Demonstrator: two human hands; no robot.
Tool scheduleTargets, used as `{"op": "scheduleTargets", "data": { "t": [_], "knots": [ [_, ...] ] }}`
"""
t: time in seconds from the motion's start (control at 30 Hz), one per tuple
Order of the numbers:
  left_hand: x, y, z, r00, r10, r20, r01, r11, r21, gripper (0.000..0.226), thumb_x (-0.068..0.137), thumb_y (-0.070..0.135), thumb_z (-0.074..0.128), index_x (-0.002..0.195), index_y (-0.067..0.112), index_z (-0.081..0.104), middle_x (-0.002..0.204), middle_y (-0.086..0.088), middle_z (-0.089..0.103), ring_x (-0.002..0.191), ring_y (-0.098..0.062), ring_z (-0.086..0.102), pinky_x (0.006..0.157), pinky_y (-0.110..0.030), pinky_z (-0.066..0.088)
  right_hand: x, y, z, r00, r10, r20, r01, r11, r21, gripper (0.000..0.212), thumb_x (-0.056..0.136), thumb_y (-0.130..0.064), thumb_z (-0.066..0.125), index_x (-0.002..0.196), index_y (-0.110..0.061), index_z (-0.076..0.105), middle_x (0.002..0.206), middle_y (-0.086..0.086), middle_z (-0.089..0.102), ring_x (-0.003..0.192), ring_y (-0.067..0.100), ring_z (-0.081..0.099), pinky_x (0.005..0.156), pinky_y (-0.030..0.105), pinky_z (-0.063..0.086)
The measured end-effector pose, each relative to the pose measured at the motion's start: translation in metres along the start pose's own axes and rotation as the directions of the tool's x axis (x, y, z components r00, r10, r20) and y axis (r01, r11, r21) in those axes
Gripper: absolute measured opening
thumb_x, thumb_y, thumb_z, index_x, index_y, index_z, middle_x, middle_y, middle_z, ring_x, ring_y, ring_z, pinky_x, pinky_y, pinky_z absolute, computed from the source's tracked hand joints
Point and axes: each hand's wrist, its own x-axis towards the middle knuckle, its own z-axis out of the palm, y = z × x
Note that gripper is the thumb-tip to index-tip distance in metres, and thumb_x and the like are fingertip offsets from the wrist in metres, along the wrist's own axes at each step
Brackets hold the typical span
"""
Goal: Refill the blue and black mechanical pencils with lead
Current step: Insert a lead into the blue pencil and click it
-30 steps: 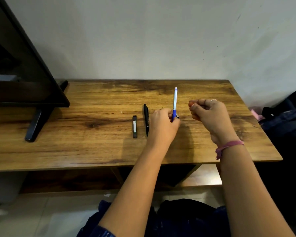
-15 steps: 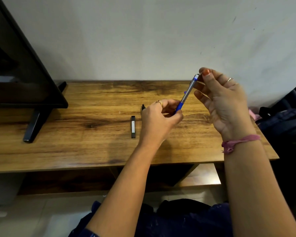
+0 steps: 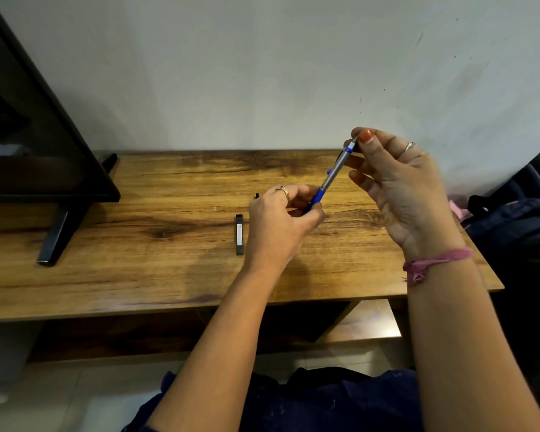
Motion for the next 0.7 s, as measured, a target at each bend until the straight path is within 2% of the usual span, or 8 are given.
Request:
{"op": "scheduleTargets", "data": {
  "t": [0.2,0.37,0.53,0.7],
  "knots": [
    [-0.002,0.000,0.001,1.000,0.030,0.001,-0.030,0.999,0.040,0.025,0.075,0.013,0.076,0.099,0.013,0.073,0.091,0.007,0.066,0.077,0.001,0.063,0.069,-0.001,0.045,0.002,0.002,-0.002,0.999,-0.045,-0.002,0.045,0.996,-0.084,0.007,0.087,-0.025,0.066,0.091,-0.021,0.072,0.088,-0.004,0.074,0.088,0.011,0.069,0.066,0.021,0.052],
    [-0.001,-0.001,-0.003,0.999,0.052,0.011,-0.053,0.997,0.048,0.022,0.075,0.014,0.076,0.096,0.018,0.074,0.084,0.018,0.061,0.075,-0.002,0.065,0.068,-0.007,0.051,0.003,0.003,-0.004,0.994,-0.106,0.015,0.106,0.957,-0.269,0.010,0.093,-0.024,0.060,0.096,-0.023,0.069,0.095,-0.005,0.072,0.092,0.010,0.069,0.064,0.018,0.051],
    [-0.003,-0.005,-0.003,0.999,0.047,0.027,-0.049,0.998,0.047,0.023,0.074,0.014,0.075,0.097,0.017,0.075,0.083,0.014,0.063,0.073,-0.005,0.065,0.065,-0.007,0.050,0.005,0.007,-0.006,0.994,-0.109,0.021,0.110,0.939,-0.325,0.012,0.095,-0.023,0.057,0.094,-0.026,0.069,0.093,-0.007,0.071,0.085,0.005,0.068,0.063,0.017,0.050],
    [-0.003,-0.008,0.001,0.996,-0.033,0.086,0.031,0.999,0.031,0.025,0.073,0.016,0.075,0.098,0.019,0.074,0.086,0.006,0.069,0.073,-0.005,0.065,0.062,-0.008,0.050,0.006,0.015,-0.006,0.997,-0.076,0.015,0.076,0.938,-0.339,0.013,0.095,-0.029,0.057,0.094,-0.029,0.070,0.090,-0.013,0.071,0.083,0.002,0.067,0.061,0.017,0.046]
  ]
}}
